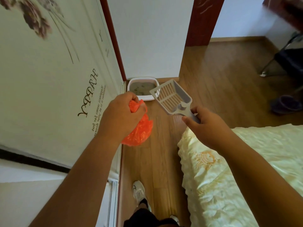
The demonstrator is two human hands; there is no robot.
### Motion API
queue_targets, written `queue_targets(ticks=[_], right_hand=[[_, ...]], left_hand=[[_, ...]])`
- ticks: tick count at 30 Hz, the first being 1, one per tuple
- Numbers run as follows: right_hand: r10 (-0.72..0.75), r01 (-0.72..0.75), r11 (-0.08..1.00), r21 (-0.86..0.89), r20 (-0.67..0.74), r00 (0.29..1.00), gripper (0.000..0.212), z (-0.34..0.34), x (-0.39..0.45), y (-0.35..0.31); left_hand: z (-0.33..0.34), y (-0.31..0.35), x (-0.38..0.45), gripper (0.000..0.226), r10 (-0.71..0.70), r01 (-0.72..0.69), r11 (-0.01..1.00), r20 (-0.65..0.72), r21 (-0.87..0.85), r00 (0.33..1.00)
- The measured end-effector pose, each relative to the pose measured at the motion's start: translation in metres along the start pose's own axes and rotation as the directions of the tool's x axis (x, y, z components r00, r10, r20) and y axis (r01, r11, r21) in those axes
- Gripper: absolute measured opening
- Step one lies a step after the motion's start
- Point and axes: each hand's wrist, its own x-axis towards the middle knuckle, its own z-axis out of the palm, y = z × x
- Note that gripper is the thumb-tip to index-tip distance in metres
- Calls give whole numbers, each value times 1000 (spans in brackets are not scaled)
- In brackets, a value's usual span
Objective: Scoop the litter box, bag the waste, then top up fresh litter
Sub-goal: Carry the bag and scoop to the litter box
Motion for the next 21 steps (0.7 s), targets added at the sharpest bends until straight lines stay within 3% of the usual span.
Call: queue_targets(ticks=[13,21], right_hand=[[31,-35,997,-71,-60,998,44,49,123,-68],[50,-50,998,-26,-21,999,28,64,179,-82]], left_hand=[[-9,-73,135,15,33,-31,999,57,-37,998],[-2,-89,187,14,3,1,999,75,-49,997]])
